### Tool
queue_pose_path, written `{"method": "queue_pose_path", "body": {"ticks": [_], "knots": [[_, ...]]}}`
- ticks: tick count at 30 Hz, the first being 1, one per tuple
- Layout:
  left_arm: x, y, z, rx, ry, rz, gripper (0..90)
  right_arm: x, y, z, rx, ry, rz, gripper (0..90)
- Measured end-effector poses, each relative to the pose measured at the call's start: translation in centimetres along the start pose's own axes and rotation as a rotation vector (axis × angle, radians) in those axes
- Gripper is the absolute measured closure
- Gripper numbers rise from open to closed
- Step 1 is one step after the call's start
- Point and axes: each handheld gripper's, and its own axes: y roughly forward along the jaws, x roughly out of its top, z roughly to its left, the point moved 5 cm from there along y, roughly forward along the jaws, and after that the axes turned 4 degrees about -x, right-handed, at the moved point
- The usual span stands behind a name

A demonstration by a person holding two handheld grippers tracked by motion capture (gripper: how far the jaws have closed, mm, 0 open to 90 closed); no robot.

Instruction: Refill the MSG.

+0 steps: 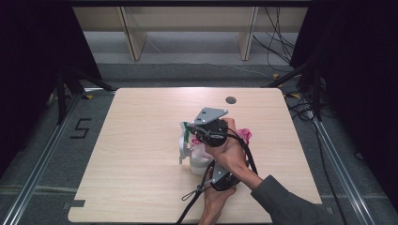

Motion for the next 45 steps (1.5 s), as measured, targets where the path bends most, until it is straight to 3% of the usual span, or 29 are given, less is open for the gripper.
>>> {"method": "queue_pose_path", "body": {"ticks": [5,7,10,12,16,21,22,23,24,25,27,28,29,30,31,34,35,36,37,38,39,41,43,44,45], "knots": [[0.1,0.0,0.0,0.008,-0.002,0.0,71.4,0.1,-0.1,0.0,0.003,-0.008,-0.001,90.0],[0.0,0.1,0.0,-0.019,0.006,0.002,71.5,0.1,-0.1,0.0,0.001,-0.001,-0.002,90.0],[0.1,0.1,0.0,-0.019,0.008,-0.001,71.5,0.1,-0.1,0.0,0.002,-0.013,-0.004,90.0],[0.1,0.1,0.0,-0.019,0.008,0.0,71.5,0.1,-0.2,0.1,0.003,0.017,0.001,90.0],[0.0,0.0,0.1,-0.02,0.01,0.01,71.5,0.0,0.0,0.2,0.002,-0.016,0.006,90.0],[0.0,0.0,0.1,-0.022,0.008,0.006,71.5,0.2,0.0,0.2,-0.001,-0.022,-0.004,90.0],[0.0,0.0,0.1,-0.021,0.001,0.0,71.5,0.1,0.0,0.2,-0.001,-0.016,0.004,90.0],[0.6,0.7,-0.8,-0.027,-0.122,-0.118,71.5,0.0,0.1,0.3,-0.006,-0.012,0.006,90.0],[0.5,0.7,-0.7,-0.026,-0.116,-0.113,71.5,0.0,0.1,0.5,-0.002,-0.005,0.011,90.0],[0.0,0.0,0.1,-0.017,0.009,0.006,71.5,0.1,0.1,0.4,-0.003,-0.008,0.005,90.0],[0.0,0.0,0.2,-0.02,0.007,0.006,71.5,0.1,0.1,0.3,0.0,-0.014,-0.002,90.0],[0.1,0.1,0.0,-0.021,-0.013,-0.012,71.5,0.1,0.2,0.3,0.0,-0.02,-0.003,90.0],[0.3,0.5,-0.5,-0.031,-0.075,-0.079,71.5,0.1,0.2,0.3,-0.002,-0.013,0.002,90.0],[0.5,0.6,-0.7,-0.041,-0.103,-0.1,71.5,0.0,0.2,0.4,0.0,-0.014,0.012,89.9],[0.0,0.0,0.0,-0.031,0.0,0.001,71.5,0.1,0.2,0.3,0.001,-0.019,0.003,90.0],[0.0,0.0,0.1,-0.032,0.001,0.007,71.5,0.2,0.1,0.2,0.003,-0.018,-0.007,89.9],[0.3,0.5,-0.6,-0.041,-0.078,-0.073,71.5,0.1,0.1,0.3,0.006,-0.022,0.001,90.0],[0.5,0.6,-0.9,-0.051,-0.116,-0.11,71.4,0.1,0.2,0.4,-0.001,-0.015,0.007,90.0],[0.5,0.6,-0.9,-0.054,-0.119,-0.111,71.4,0.2,0.2,0.3,-0.003,-0.036,0.0,89.9],[0.1,0.0,0.1,-0.032,-0.001,0.003,71.4,0.2,0.1,0.4,0.003,-0.015,0.003,89.9],[0.1,-0.1,0.1,-0.027,0.0,0.004,71.4,0.2,0.1,0.3,0.004,-0.023,-0.002,89.9],[0.5,0.6,-0.6,-0.017,-0.121,-0.116,71.4,0.1,0.3,0.4,0.004,-0.026,0.004,89.9],[0.6,0.5,-0.5,-0.004,-0.12,-0.117,71.4,0.1,0.3,0.5,-0.002,-0.018,0.008,89.9],[0.6,0.6,-0.6,-0.026,-0.126,-0.12,71.4,0.2,0.2,0.4,0.0,-0.022,0.005,89.9],[0.6,0.6,-0.5,-0.018,-0.118,-0.113,71.4,0.2,0.3,0.3,-0.004,-0.03,-0.006,89.9]]}}
